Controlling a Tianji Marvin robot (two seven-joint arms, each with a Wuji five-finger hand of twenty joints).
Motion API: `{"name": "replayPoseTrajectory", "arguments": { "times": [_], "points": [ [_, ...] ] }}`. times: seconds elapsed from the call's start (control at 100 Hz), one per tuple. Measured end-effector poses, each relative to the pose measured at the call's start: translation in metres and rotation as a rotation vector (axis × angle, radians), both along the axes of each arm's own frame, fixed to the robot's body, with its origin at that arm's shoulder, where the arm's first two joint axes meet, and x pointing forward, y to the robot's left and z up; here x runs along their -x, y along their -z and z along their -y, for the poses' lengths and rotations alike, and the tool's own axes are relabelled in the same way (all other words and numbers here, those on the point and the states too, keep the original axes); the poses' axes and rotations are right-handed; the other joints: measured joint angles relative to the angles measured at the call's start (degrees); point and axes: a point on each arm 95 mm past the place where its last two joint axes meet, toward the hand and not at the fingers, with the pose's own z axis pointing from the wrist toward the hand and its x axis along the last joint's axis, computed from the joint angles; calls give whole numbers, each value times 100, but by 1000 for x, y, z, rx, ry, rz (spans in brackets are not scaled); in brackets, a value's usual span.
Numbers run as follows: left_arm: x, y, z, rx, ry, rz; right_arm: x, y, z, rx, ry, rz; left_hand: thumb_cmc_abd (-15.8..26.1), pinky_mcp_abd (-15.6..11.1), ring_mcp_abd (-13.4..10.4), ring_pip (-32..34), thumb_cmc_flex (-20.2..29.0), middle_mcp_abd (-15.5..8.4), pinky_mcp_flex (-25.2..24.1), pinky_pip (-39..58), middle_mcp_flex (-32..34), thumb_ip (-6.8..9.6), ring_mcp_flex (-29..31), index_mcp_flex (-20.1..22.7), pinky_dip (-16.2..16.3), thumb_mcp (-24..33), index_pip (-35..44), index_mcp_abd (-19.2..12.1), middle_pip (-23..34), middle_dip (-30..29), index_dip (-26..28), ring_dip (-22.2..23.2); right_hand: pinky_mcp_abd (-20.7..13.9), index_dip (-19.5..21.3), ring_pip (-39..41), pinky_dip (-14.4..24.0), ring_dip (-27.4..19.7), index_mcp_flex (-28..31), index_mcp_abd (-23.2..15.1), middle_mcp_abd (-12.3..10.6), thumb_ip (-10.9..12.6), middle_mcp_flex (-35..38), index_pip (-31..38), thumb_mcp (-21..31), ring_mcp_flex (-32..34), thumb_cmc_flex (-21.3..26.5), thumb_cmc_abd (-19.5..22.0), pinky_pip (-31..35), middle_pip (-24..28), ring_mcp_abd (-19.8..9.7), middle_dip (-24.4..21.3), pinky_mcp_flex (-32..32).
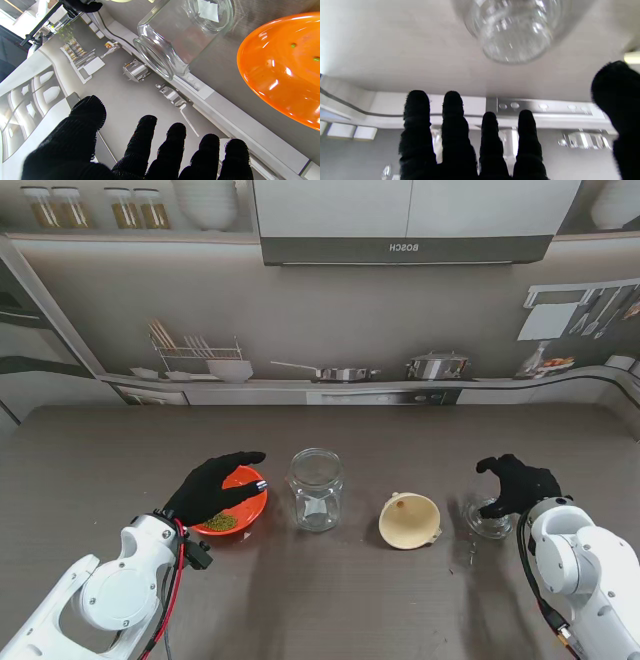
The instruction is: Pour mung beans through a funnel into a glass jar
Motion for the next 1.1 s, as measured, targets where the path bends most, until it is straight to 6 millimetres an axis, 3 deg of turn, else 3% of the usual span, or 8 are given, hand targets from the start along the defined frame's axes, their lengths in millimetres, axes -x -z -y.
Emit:
{"name": "replayPoseTrajectory", "arguments": {
  "times": [0.29, 0.57, 1.1],
  "points": [
    [0, 0, -3, 0, -4, 5, -2, -32, -43, -132, -106, 72, 0, 0, 0, 0, 0, 1, 0, 0, 78, 0, 0, 9, 1, -1, 0, 0, 4, 1, 0, 0, -9, -11, -34, -1, -2, 205, 389, 0, 0, 584, 267, -96, 123, -56, 140, -137, -100, 0, 8, 102],
    [3, -1, -9, 4, -19, 19, -6, -35, -79, -204, -213, 24, 0, 0, 1, 0, 0, 5, 0, 0, 108, 0, 1, 18, 1, -1, 0, 6, 4, 2, 0, 0, -17, -80, -26, -17, -2, 205, 589, 0, 0, 586, 358, -97, 202, -58, 148, -139, -160, -19, 7, 145],
    [4, -4, -11, 9, -26, 36, -9, -20, -108, -149, -324, 14, 0, 0, 2, 0, 0, 10, 0, 0, 113, 0, 2, 73, 1, -1, 0, 8, 4, 2, 0, 0, -41, -222, -26, -71, -3, 199, 768, 0, 0, 572, 515, -95, 202, -58, -1, -163, -172, -59, 7, 145]
  ]
}}
